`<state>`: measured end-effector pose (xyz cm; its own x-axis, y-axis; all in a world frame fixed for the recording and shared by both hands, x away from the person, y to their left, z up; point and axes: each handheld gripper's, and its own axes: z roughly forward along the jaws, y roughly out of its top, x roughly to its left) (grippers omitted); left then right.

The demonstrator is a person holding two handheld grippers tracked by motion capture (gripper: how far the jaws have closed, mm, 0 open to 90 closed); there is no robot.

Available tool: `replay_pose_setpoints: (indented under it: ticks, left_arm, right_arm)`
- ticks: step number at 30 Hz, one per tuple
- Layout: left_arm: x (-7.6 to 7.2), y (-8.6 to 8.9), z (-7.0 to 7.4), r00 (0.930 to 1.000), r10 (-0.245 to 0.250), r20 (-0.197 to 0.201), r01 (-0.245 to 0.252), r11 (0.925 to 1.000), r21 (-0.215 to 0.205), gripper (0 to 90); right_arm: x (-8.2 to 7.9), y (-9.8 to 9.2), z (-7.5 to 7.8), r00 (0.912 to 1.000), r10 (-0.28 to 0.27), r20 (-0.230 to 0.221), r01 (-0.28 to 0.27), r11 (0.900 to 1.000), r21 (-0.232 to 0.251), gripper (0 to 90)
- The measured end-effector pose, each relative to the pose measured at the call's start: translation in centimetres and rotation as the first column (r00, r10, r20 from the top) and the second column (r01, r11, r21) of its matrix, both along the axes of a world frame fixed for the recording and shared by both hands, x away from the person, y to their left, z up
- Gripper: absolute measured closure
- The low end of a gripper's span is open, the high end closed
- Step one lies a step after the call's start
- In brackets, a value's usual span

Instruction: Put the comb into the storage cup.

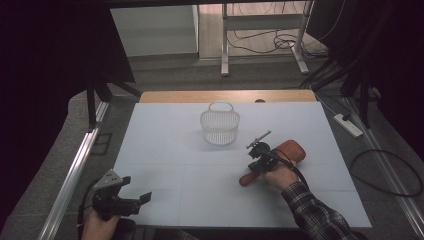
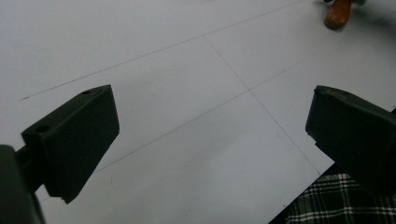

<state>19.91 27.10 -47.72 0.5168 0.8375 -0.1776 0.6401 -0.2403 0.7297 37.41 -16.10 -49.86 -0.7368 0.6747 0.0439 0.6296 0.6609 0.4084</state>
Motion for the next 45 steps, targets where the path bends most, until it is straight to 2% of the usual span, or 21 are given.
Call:
replay_pose_setpoints:
  ticks: [12, 23, 45]
  left_arm:
    - [0.0, 0.0, 0.0, 1.0000, 0.000, -0.001, 0.000, 1.0000, 0.001, 3.2]
    - [0.0, 0.0, 0.0, 1.0000, 0.003, -0.001, -0.003, 1.0000, -0.003, 3.2]
    - [0.1, -0.1, 0.0, 1.0000, 0.006, -0.003, -0.006, 1.0000, -0.001, 3.5]
  right_arm:
    - [-1.5, -1.8, 0.3, 0.9999, -0.002, -0.012, 0.002, 1.000, 0.013, 90.0]
    - [-3.0, -3.2, 0.4, 0.9999, 0.006, -0.011, -0.006, 1.000, -0.006, 90.0]
    - [-4.7, -9.2, 0.9, 0.9965, -0.083, -0.012, 0.083, 0.996, 0.019, 90.0]
